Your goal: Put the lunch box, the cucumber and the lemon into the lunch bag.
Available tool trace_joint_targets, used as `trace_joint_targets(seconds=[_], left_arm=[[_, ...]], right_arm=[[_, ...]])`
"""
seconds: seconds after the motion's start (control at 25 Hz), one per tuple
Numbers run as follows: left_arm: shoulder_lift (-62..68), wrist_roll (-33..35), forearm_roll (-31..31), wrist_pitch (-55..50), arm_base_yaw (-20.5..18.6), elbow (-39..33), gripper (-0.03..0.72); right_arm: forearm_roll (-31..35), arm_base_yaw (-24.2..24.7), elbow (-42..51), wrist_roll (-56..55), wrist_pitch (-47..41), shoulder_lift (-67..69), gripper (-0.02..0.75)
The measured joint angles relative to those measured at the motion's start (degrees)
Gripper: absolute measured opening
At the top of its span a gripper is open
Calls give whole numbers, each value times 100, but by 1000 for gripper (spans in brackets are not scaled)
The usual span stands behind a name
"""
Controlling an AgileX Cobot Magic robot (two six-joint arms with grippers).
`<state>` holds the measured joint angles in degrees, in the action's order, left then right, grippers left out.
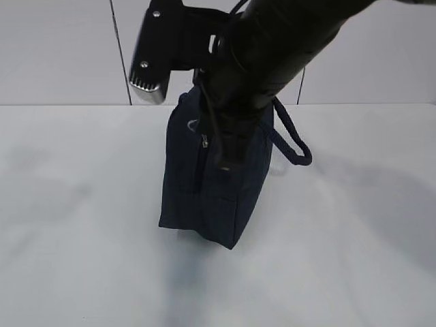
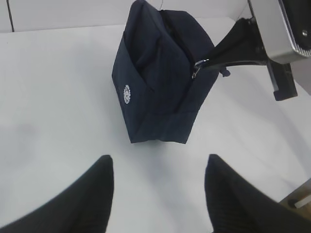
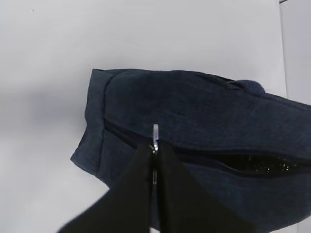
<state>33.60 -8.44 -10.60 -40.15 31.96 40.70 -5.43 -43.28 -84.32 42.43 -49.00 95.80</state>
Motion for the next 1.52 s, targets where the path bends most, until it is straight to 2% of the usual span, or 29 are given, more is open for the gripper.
trace_joint_targets(seconds=[0.24, 0.56, 1.16, 1.52], left_arm=[[0, 0, 39, 341, 0, 0, 434], [0, 9, 108, 547, 0, 0, 434], [0, 9, 143, 621, 0, 0, 434], [0, 9, 214, 668, 0, 0, 434]], right_arm=[[100, 0, -182, 3, 0, 140, 8], [1308, 79, -191, 130, -206, 380, 8], [3285, 987, -226, 458, -546, 577, 8], [3866, 1259, -468, 612, -1187, 598, 8]])
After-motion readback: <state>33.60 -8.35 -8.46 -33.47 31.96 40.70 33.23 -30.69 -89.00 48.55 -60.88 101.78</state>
